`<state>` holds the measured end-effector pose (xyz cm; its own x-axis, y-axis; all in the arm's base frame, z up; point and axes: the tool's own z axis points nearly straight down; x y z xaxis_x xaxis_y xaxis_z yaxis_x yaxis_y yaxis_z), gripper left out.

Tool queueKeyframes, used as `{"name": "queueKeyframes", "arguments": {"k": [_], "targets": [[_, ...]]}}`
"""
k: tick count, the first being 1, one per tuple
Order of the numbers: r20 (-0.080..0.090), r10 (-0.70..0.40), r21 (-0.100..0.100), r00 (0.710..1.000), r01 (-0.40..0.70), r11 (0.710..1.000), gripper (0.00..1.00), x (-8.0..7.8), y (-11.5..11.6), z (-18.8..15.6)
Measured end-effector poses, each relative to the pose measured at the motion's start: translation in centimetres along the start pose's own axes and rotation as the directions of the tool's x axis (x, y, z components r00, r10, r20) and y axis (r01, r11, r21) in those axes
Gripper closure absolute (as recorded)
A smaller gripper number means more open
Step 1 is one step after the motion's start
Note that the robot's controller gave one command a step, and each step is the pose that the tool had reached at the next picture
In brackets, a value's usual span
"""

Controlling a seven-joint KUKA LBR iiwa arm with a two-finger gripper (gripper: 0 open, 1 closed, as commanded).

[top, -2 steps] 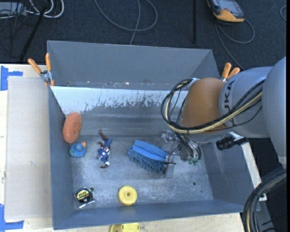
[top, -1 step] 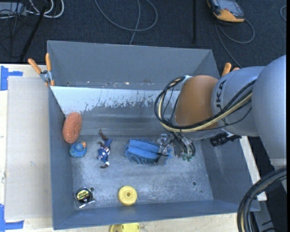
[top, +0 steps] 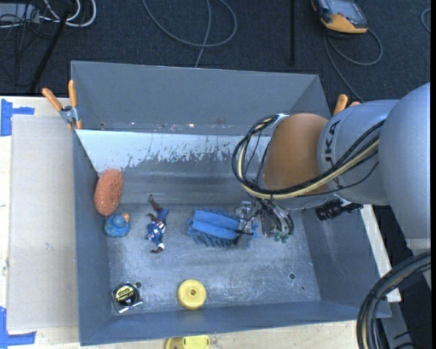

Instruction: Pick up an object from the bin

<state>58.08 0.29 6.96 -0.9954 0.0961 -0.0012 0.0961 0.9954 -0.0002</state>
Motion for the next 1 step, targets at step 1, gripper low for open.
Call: {"name": "queueKeyframes", "arguments": {"k": [1], "targets": [[0.009,-0.011,-0.001,1.0,0.011,1.0,1.0,-1.45,-1.04,-19.33]]}}
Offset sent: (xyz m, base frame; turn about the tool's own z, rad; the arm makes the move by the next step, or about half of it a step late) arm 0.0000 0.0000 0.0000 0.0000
